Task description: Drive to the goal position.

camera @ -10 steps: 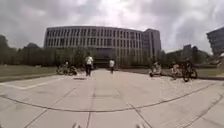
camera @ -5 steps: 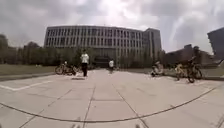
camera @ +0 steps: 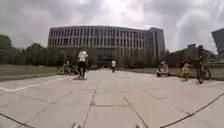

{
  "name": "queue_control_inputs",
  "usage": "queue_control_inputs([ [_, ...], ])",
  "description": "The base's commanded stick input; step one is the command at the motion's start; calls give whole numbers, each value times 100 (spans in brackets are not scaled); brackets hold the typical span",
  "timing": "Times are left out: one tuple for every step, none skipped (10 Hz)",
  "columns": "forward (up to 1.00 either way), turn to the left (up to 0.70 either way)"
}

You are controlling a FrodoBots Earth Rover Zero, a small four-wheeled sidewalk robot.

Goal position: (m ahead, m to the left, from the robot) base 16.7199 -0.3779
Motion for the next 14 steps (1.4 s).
queue_control_inputs([
  [60,0],
  [60,0],
  [60,0],
  [60,0],
  [60,0],
  [60,0],
  [60,0],
  [60,0],
  [60,0],
  [60,0],
  [60,0],
  [60,0],
  [60,0],
  [60,0],
])
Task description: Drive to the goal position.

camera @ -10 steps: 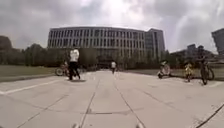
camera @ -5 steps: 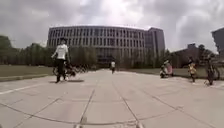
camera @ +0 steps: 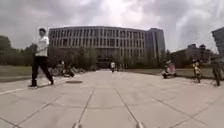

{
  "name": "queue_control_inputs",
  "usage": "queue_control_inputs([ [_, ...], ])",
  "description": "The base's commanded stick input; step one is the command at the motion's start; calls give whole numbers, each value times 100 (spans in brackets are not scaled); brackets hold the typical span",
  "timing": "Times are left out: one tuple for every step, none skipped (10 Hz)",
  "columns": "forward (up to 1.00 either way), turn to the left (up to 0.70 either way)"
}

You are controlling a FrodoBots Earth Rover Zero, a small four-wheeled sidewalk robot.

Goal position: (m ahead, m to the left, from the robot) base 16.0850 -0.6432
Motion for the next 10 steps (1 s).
queue_control_inputs([
  [60,0],
  [60,0],
  [60,0],
  [60,0],
  [60,0],
  [60,0],
  [60,0],
  [60,0],
  [60,0],
  [60,0],
])
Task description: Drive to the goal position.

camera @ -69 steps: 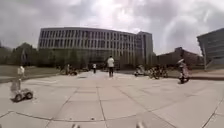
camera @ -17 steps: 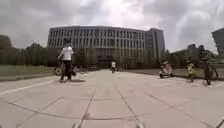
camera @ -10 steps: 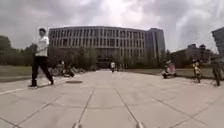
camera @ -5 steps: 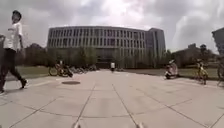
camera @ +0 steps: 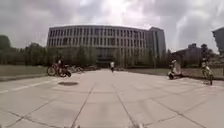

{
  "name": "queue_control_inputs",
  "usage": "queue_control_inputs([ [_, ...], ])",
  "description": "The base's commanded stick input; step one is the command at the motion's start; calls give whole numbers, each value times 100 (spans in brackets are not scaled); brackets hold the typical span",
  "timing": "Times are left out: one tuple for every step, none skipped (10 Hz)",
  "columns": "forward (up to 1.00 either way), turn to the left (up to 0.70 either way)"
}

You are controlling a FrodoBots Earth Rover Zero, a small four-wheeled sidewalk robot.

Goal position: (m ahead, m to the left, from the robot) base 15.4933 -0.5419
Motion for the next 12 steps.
queue_control_inputs([
  [60,0],
  [60,0],
  [60,0],
  [60,0],
  [60,0],
  [60,0],
  [60,1],
  [60,2],
  [60,2],
  [60,2],
  [60,3],
  [60,7],
])
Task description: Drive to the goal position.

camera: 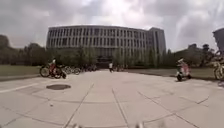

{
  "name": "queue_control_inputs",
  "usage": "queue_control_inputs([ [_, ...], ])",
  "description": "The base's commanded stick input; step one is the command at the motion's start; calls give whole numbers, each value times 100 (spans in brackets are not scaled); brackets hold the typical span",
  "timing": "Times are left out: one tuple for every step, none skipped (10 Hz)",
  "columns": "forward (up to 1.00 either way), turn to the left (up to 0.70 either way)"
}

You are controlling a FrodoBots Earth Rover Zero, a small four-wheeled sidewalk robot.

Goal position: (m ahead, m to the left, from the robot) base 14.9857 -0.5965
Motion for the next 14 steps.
queue_control_inputs([
  [60,12],
  [60,12],
  [60,13],
  [60,0],
  [60,0],
  [60,0],
  [60,0],
  [60,0],
  [60,0],
  [60,0],
  [60,0],
  [60,0],
  [60,0],
  [60,0],
])
